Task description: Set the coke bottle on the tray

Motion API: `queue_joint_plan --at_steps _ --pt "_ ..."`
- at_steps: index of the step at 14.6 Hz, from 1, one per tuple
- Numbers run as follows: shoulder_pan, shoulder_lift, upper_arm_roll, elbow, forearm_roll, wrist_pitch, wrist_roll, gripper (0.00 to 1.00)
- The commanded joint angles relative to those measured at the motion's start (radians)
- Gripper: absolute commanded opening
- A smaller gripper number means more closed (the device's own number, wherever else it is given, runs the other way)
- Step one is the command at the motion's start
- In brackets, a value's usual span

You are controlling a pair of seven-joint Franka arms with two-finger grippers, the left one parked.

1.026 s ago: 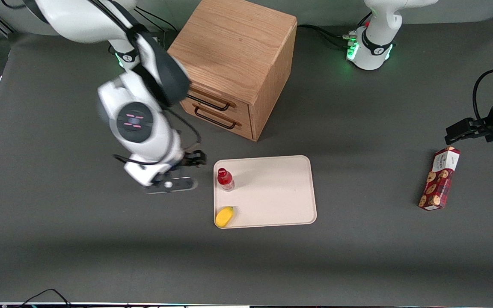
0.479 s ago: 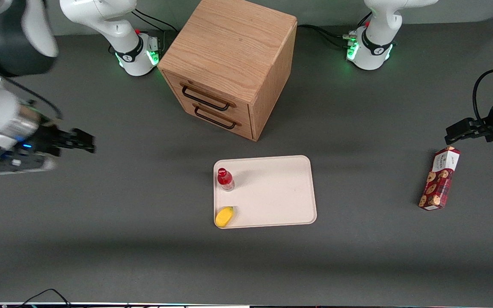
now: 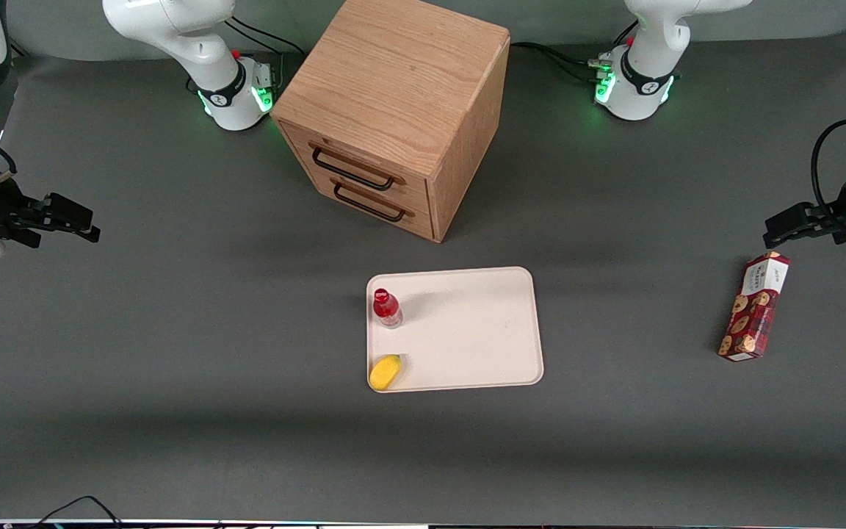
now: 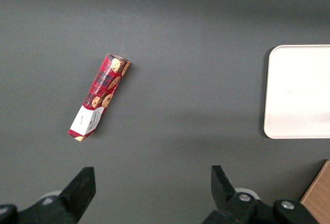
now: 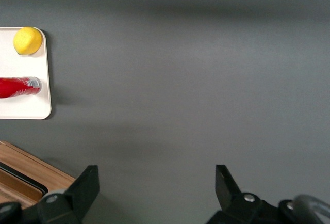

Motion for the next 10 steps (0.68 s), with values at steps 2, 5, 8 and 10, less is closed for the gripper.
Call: queue_joint_plan --at_steps 2,5,8,10 --pt "-0.002 -0.013 0.001 -0.014 0.015 0.005 0.006 1.00" --pt "-0.007 -0.020 0.012 -0.008 -0.021 0.005 0.099 1.00" --pt "-0.007 -0.026 0.014 -0.011 -0.022 -0.010 0.105 1.00" --pt "-0.007 -0.024 0.015 -0.013 -0.022 -0.017 0.107 1.00"
